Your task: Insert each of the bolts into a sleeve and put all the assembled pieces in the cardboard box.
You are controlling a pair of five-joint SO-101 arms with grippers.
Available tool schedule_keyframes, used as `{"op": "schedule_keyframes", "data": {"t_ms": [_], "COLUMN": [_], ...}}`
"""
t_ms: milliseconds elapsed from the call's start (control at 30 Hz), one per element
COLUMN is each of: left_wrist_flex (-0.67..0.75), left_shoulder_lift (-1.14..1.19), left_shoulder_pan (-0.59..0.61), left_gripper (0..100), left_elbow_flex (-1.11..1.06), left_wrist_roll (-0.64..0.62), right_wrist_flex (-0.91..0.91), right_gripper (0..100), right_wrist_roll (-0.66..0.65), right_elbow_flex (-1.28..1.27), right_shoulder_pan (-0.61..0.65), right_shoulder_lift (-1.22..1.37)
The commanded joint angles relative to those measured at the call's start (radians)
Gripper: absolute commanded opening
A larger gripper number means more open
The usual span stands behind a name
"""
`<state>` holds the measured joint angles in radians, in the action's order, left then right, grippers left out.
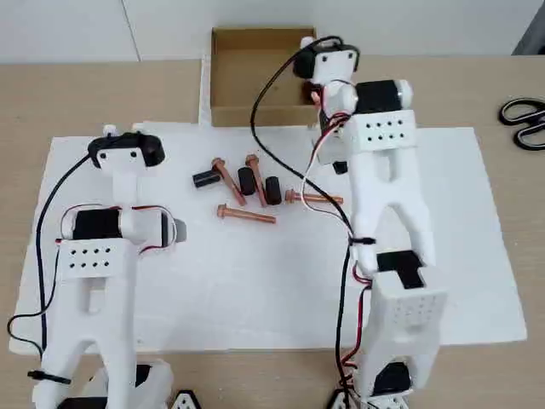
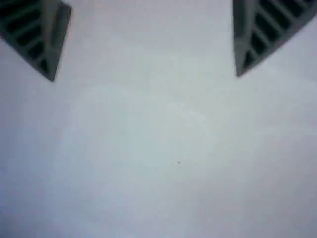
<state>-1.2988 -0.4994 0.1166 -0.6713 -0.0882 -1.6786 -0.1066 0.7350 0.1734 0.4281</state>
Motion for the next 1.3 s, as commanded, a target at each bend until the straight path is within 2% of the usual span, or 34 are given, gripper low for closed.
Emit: {"op": "schedule_keyframes", "data": {"t_ms": [0,167,333,600,767,900,1067,1267], "left_wrist_flex": [0.015,0.015,0.049,0.193,0.345,0.313,0.261,0.272], "left_shoulder_lift": [-0.003,-0.003,-0.003,0.061,0.265,0.381,0.393,0.400], "left_shoulder_pan": [-0.009,-0.009,-0.026,-0.163,-0.187,-0.285,-0.362,-0.414], "left_gripper": [22,22,22,22,22,22,22,22], "left_elbow_flex": [0.045,0.045,0.044,0.047,0.087,0.162,0.165,0.197], "left_wrist_roll": [0.006,0.006,-0.002,-0.170,-0.299,-0.313,-0.319,-0.548], "right_wrist_flex": [-0.018,-0.010,-0.007,0.153,0.197,0.194,0.189,0.188], "right_gripper": [1.0,1.0,0.9,0.9,0.9,0.9,0.9,0.9], "right_wrist_roll": [0.074,0.078,0.083,0.086,0.086,0.086,0.084,0.084], "right_elbow_flex": [-0.063,-0.350,-0.479,-0.713,-0.738,-0.735,-0.735,-0.735], "right_shoulder_pan": [-0.051,-0.054,-0.053,-0.007,-0.007,-0.019,-0.113,-0.127], "right_shoulder_lift": [-0.156,-0.286,-0.452,-0.522,-0.521,-0.527,-0.529,-0.529]}}
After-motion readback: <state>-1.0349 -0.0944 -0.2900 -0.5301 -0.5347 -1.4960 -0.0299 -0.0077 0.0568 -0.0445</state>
